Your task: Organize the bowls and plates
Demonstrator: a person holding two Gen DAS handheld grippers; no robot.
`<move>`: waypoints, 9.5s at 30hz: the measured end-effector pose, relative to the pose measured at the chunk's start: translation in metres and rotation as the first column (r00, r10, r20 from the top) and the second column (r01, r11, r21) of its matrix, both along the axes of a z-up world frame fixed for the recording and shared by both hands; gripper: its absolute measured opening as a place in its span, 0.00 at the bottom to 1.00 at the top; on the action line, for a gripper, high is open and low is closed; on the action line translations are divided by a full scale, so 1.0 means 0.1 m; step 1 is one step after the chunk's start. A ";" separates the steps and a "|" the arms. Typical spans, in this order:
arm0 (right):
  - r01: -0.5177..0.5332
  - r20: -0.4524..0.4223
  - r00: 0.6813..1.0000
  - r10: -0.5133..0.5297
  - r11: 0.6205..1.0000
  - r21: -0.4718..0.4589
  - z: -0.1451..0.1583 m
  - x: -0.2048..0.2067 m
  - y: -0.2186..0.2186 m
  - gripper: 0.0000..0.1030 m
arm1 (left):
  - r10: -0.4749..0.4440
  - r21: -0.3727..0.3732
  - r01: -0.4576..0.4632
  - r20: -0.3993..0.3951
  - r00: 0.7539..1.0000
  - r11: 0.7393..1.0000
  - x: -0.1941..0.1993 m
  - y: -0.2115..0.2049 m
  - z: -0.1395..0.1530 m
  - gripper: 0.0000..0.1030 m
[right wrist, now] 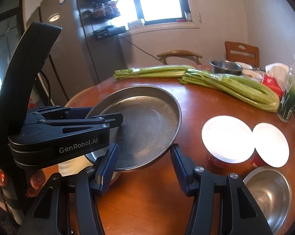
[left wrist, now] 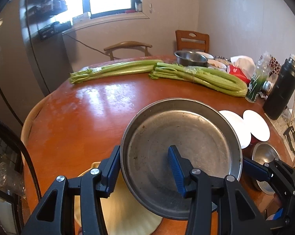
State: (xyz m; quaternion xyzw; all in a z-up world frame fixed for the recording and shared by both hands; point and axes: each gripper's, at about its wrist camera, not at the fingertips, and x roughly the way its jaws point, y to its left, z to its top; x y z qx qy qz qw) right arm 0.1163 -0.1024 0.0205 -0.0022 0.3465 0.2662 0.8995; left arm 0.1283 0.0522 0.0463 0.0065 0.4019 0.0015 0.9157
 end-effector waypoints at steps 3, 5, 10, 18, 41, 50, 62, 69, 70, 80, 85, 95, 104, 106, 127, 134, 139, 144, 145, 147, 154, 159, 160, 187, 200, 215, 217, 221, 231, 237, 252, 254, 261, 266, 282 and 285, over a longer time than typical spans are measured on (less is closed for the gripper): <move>-0.026 0.018 1.000 0.026 1.000 0.001 0.06 -0.10 0.06 0.56 | 0.021 -0.005 -0.021 0.015 1.000 1.000 -0.14 0.08 0.05 0.47; -0.045 0.024 0.999 0.045 0.999 0.001 0.07 -0.15 0.12 0.56 | 0.036 -0.005 -0.036 0.020 0.999 0.999 -0.22 0.14 0.06 0.47; -0.087 0.019 0.996 0.087 0.996 -0.007 0.06 -0.23 0.26 0.56 | 0.069 -0.020 -0.068 0.028 0.997 0.997 -0.41 0.29 0.06 0.47; -0.147 0.000 0.989 0.147 0.989 -0.020 -0.05 -0.32 0.48 0.56 | 0.133 -0.020 -0.133 0.014 0.991 0.991 -0.66 0.49 -0.08 0.47; -0.238 -0.078 0.969 0.233 0.969 -0.063 -0.42 -0.51 0.72 0.56 | 0.204 -0.047 -0.207 -0.054 0.977 0.977 -0.91 0.71 -0.52 0.47; -0.251 -0.080 0.966 0.245 0.965 -0.072 -0.45 -0.49 0.74 0.56 | 0.221 -0.018 -0.222 -0.055 0.974 0.975 -0.91 0.69 -0.58 0.47; -0.261 -0.090 0.963 0.253 0.962 -0.084 -0.55 -0.42 0.80 0.56 | 0.239 -0.008 -0.240 -0.074 0.968 0.971 -0.83 0.73 -0.66 0.47; -0.260 -0.094 0.963 0.252 0.962 -0.086 -0.57 -0.40 0.82 0.56 | 0.240 0.003 -0.240 -0.077 0.968 0.971 -0.78 0.73 -0.69 0.47; -0.261 -0.096 0.963 0.252 0.961 -0.087 -0.58 -0.39 0.83 0.56 | 0.239 0.003 -0.240 -0.080 0.968 0.971 -0.77 0.73 -0.69 0.47; -0.261 -0.109 0.962 0.251 0.961 -0.091 -0.63 -0.36 0.86 0.56 | 0.240 -0.001 -0.241 -0.089 0.967 0.971 -0.74 0.75 -0.74 0.47; -0.255 -0.109 0.964 0.244 0.963 -0.092 -0.66 -0.33 0.87 0.56 | 0.236 -0.010 -0.238 -0.089 0.968 0.971 -0.74 0.76 -0.75 0.47; -0.242 -0.085 0.969 0.234 0.964 -0.108 -0.69 -0.32 0.90 0.56 | 0.241 -0.035 -0.244 -0.076 0.968 0.969 -0.78 0.81 -0.73 0.47; -0.231 -0.068 0.972 0.223 0.964 -0.134 -0.70 -0.30 0.94 0.56 | 0.258 -0.049 -0.262 -0.079 0.963 0.964 -0.81 0.88 -0.73 0.47; -0.227 -0.062 0.973 0.220 0.964 -0.142 -0.70 -0.28 0.95 0.56 | 0.263 -0.049 -0.267 -0.075 0.962 0.963 -0.82 0.89 -0.73 0.47; -0.203 0.000 0.979 0.205 0.968 -0.148 -0.65 -0.21 0.92 0.56 | 0.289 -0.071 -0.293 -0.063 0.955 0.953 -0.96 0.99 -0.63 0.47; -0.208 0.006 0.978 0.211 0.967 -0.148 -0.62 -0.22 0.90 0.56 | 0.297 -0.077 -0.301 -0.065 0.953 0.950 -0.99 1.01 -0.60 0.47; -0.203 0.010 0.978 0.207 0.968 -0.145 -0.59 -0.20 0.87 0.56 | 0.297 -0.082 -0.301 -0.062 0.953 0.950 -1.01 1.02 -0.58 0.47; -0.214 0.017 0.976 0.219 0.964 -0.157 -0.58 -0.24 0.87 0.57 | 0.295 -0.083 -0.299 -0.064 0.953 0.951 -1.04 1.02 -0.56 0.47; -0.223 0.005 0.974 0.226 0.965 -0.138 -0.57 -0.23 0.86 0.57 | 0.295 -0.084 -0.300 -0.064 0.953 0.950 -1.04 1.02 -0.56 0.47; -0.216 0.003 0.976 0.218 0.970 -0.108 -0.52 -0.22 0.81 0.57 | 0.293 -0.089 -0.298 -0.063 0.954 0.951 -1.05 1.02 -0.55 0.47; -0.169 0.009 0.985 0.170 0.984 -0.047 -0.38 -0.13 0.56 0.61 | 0.297 -0.123 -0.306 -0.087 0.951 0.944 -1.06 1.06 -0.58 0.47; -0.154 -0.056 0.987 0.152 0.988 -0.025 -0.45 -0.06 0.46 0.62 | 0.283 -0.182 -0.300 -0.112 0.953 0.936 -1.06 1.11 -0.65 0.48; -0.159 -0.076 0.985 0.158 0.987 -0.015 -0.48 -0.05 0.46 0.62 | 0.282 -0.192 -0.300 -0.117 0.952 0.934 -1.06 1.12 -0.66 0.51; -0.177 -0.195 0.966 0.171 0.984 -0.015 -0.77 -0.04 0.66 0.62 | 0.193 -0.306 -0.245 -0.192 0.962 0.920 -0.69 0.96 -0.93 0.54; -0.113 -0.182 0.978 0.106 0.993 -0.031 -0.78 0.21 0.51 0.62 | 0.157 -0.272 -0.206 -0.194 0.968 0.940 -0.28 0.79 -0.93 0.54; -0.095 -0.148 0.985 0.087 0.994 -0.049 -0.76 0.38 0.52 0.62 | 0.164 -0.265 -0.208 -0.178 0.970 0.941 -0.06 0.81 -0.91 0.54; -0.088 -0.130 0.988 0.081 0.995 -0.050 -0.73 0.37 0.51 0.62 | 0.171 -0.262 -0.210 -0.165 0.971 0.942 -0.09 0.82 -0.88 0.54; -0.065 -0.116 0.992 0.059 0.997 -0.051 -0.69 0.35 0.46 0.62 | 0.202 -0.243 -0.234 -0.149 0.968 0.941 -0.16 0.85 -0.83 0.54; -0.048 -0.034 0.998 0.047 0.999 -0.025 -0.39 0.17 0.29 0.62 | 0.273 -0.190 -0.285 -0.084 0.958 0.940 -0.42 0.86 -0.62 0.54; -0.042 0.021 0.999 0.042 0.999 -0.012 -0.19 0.01 0.16 0.62 | 0.274 -0.150 -0.274 -0.021 0.962 0.950 -0.56 0.67 -0.41 0.55; 0.008 0.114 0.993 -0.010 1.000 0.019 0.13 -0.25 -0.31 0.63 | 0.191 -0.158 -0.179 0.062 0.980 0.971 -0.72 0.17 -0.16 0.55; 0.022 0.113 0.993 -0.025 0.999 0.023 0.14 -0.26 -0.39 0.63 | 0.172 -0.162 -0.160 0.064 0.983 0.974 -0.70 0.08 -0.16 0.55; 0.074 0.127 0.989 -0.079 0.996 0.044 0.20 -0.31 -0.74 0.63 | 0.071 -0.179 -0.059 0.057 0.996 0.982 -0.65 -0.30 -0.17 0.55; 0.123 0.140 0.982 -0.130 0.991 0.057 0.25 -0.36 -1.02 0.63 | 0.017 -0.174 -0.005 0.064 0.998 0.985 -0.59 -0.56 -0.13 0.55; 0.305 0.115 0.945 -0.305 0.952 0.019 0.11 -0.37 -1.92 0.63 | -0.139 -0.141 0.143 0.043 0.989 0.980 -0.33 -1.35 -0.18 0.55; 0.331 0.102 0.939 -0.329 0.944 0.000 0.03 -0.37 -2.07 0.63 | -0.157 -0.137 0.160 0.029 0.987 0.978 -0.27 -1.47 -0.23 0.55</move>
